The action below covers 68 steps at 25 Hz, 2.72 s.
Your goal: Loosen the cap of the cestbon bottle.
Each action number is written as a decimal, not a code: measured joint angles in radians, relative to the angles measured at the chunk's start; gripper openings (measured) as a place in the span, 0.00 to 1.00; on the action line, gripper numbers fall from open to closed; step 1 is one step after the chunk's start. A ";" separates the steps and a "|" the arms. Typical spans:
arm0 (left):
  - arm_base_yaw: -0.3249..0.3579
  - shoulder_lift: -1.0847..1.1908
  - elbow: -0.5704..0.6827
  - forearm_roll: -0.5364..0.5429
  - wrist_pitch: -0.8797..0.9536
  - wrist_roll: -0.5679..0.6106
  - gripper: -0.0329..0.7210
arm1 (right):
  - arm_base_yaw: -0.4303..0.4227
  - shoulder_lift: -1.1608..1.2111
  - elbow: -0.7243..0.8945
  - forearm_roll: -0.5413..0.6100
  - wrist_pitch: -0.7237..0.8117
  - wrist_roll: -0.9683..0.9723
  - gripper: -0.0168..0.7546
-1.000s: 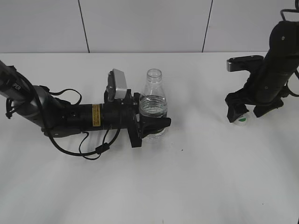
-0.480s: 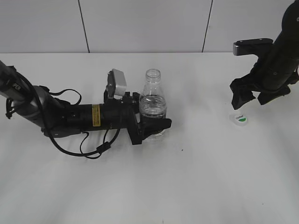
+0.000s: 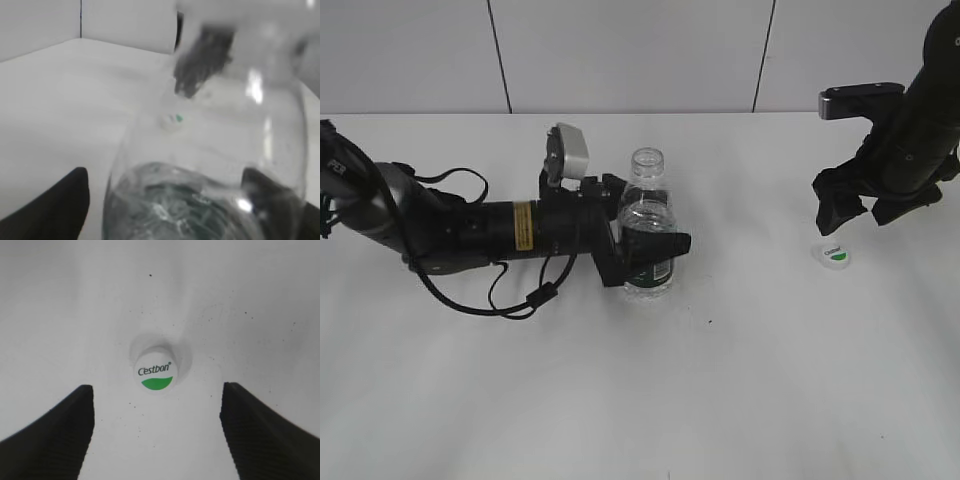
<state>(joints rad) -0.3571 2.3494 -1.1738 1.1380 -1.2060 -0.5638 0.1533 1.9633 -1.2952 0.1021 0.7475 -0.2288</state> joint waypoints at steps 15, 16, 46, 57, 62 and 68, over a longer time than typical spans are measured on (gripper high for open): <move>0.000 -0.236 0.001 0.036 -0.002 -0.252 0.79 | 0.000 0.000 0.000 0.000 0.000 -0.003 0.79; 0.000 -0.253 0.001 0.039 -0.002 -0.281 0.79 | 0.000 0.000 0.000 0.000 0.000 -0.003 0.79; 0.134 -0.912 0.002 -0.586 1.544 -0.050 0.70 | 0.000 -0.204 -0.035 0.000 0.173 -0.003 0.79; 0.268 -0.906 0.002 -1.055 1.985 0.440 0.70 | 0.000 -0.241 -0.035 -0.034 0.256 0.048 0.79; 0.307 -0.906 0.002 -1.081 1.991 0.482 0.70 | 0.000 -0.241 -0.035 -0.084 0.256 0.090 0.79; 0.307 -0.906 0.000 -1.088 2.024 0.496 0.70 | 0.000 -0.241 -0.036 -0.111 0.254 0.106 0.79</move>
<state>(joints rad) -0.0502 1.4436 -1.1737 0.0503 0.8175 -0.0682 0.1533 1.7224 -1.3309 -0.0085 1.0016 -0.1227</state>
